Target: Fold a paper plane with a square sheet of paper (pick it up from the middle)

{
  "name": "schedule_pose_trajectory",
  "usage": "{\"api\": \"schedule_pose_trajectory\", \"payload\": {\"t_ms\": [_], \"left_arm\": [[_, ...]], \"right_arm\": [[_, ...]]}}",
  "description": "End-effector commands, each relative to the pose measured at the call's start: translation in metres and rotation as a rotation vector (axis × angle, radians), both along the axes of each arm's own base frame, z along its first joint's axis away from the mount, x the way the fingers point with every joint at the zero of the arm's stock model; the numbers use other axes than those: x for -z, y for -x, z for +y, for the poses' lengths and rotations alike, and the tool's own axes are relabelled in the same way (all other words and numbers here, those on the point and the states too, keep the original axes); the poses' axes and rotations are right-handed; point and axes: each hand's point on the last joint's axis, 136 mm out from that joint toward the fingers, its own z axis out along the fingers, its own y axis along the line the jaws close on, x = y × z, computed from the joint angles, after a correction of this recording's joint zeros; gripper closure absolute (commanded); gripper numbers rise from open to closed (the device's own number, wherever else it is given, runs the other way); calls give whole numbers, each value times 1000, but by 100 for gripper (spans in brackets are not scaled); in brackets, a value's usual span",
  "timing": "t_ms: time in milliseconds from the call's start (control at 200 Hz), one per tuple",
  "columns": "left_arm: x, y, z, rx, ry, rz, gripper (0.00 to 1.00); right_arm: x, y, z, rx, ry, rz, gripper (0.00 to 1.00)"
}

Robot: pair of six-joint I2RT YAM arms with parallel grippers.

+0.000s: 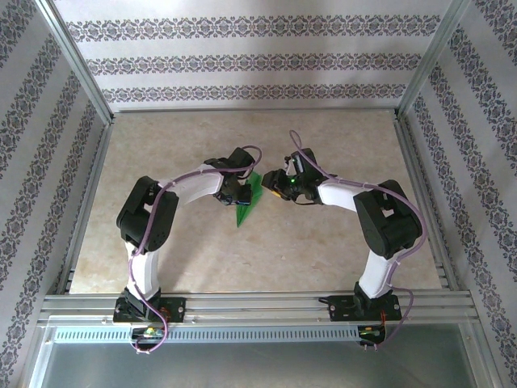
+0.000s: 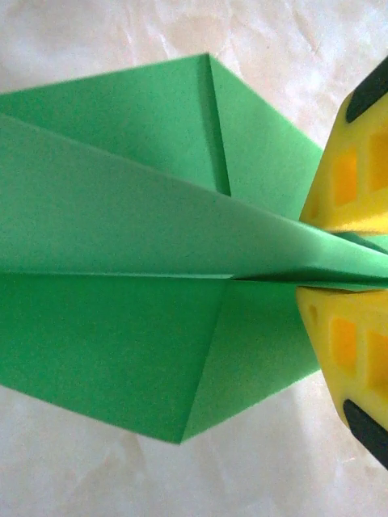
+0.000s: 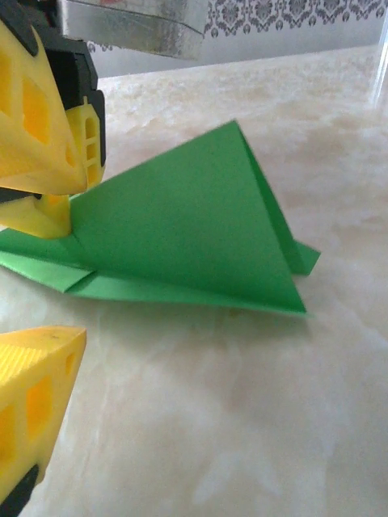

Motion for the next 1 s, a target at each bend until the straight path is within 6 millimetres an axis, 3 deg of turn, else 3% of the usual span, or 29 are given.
{"api": "schedule_pose_trajectory", "payload": {"t_ms": [0,310,505,645,785,909,994], "left_arm": [[3,3,4,31,-25,31,77],[8,2,10,33,-74,40,82],[-8,-3,25,21,-150,-8,88],[-14,-5,36,15,-201,-29,89],[-8,-9,38,-20,-212,-11,89],[-3,-13,37,-66,-208,4,89],[2,-14,37,-94,-209,17,86]], "right_arm": [[0,1,-7,8,17,-8,53],[-1,1,-13,20,28,-15,51],[-9,2,-28,35,103,-65,42],[-17,3,-51,47,241,-135,33],[-30,6,-87,86,439,-221,23],[-40,10,-123,157,599,-290,2],[-47,13,-138,184,649,-328,2]]}}
